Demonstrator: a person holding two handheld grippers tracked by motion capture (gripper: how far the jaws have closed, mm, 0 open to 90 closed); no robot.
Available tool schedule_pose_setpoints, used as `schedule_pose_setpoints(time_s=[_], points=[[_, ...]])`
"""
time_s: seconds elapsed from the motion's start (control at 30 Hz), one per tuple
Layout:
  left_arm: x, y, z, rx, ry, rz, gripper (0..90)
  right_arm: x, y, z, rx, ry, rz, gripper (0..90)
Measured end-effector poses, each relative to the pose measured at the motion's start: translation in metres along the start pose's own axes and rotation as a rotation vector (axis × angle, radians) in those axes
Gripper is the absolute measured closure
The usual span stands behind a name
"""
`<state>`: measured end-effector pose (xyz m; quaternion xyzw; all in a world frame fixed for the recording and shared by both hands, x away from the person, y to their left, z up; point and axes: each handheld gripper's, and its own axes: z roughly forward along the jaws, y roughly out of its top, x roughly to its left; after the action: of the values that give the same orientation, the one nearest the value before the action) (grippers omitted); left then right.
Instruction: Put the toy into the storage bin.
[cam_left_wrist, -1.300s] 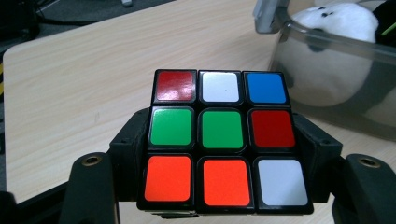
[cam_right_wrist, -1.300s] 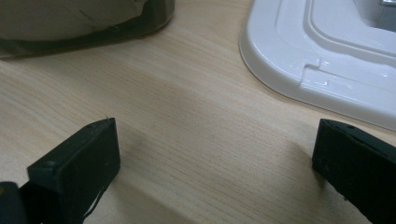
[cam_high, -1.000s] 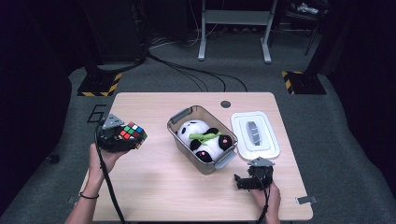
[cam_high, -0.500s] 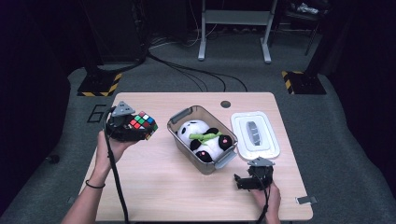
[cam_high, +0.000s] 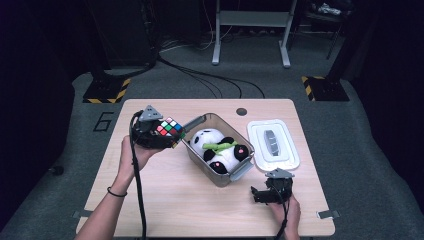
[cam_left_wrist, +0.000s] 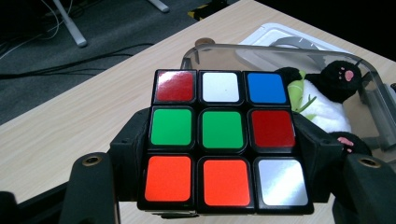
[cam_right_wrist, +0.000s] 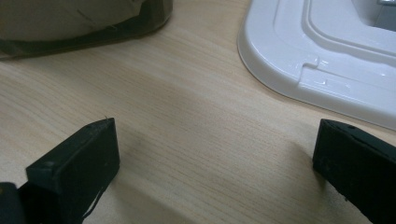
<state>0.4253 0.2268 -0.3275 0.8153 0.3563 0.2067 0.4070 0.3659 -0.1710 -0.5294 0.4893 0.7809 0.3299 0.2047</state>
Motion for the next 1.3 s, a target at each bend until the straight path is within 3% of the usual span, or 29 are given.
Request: schedule_pose_setpoints(time_s=[0.2,0.73,1.07,1.3], points=[[-0.01,0.009,0.012,0.002,-0.014,0.007,34.1,0.0,0.0,0.0,-0.002,0.001,-0.001,0.0],[-0.057,0.032,0.056,0.023,-0.118,0.046,34.0,-0.001,0.0,0.0,-0.003,-0.002,-0.002,0.1],[-0.094,0.027,0.091,0.049,-0.2,0.037,34.0,-0.001,0.0,0.0,-0.003,-0.002,-0.002,0.1],[-0.104,0.022,0.102,0.058,-0.218,0.043,34.0,-0.001,0.0,0.0,-0.003,-0.002,-0.002,0.1]])
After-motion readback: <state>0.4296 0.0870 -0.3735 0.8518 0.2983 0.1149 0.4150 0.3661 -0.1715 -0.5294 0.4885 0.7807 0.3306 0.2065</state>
